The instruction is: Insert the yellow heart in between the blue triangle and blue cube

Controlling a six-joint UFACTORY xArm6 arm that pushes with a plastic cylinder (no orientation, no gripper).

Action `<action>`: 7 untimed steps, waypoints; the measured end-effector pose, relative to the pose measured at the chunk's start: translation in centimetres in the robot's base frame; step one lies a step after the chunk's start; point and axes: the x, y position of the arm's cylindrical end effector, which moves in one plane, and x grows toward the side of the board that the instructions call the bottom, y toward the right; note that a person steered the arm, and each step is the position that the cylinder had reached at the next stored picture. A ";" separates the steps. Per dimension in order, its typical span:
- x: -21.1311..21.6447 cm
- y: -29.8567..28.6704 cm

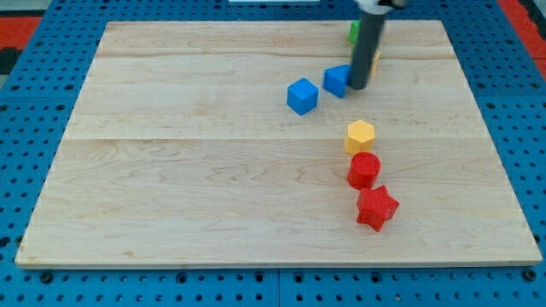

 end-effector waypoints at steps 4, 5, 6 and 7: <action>-3.3 16.7; -5.6 16.3; -6.2 14.6; -6.2 10.5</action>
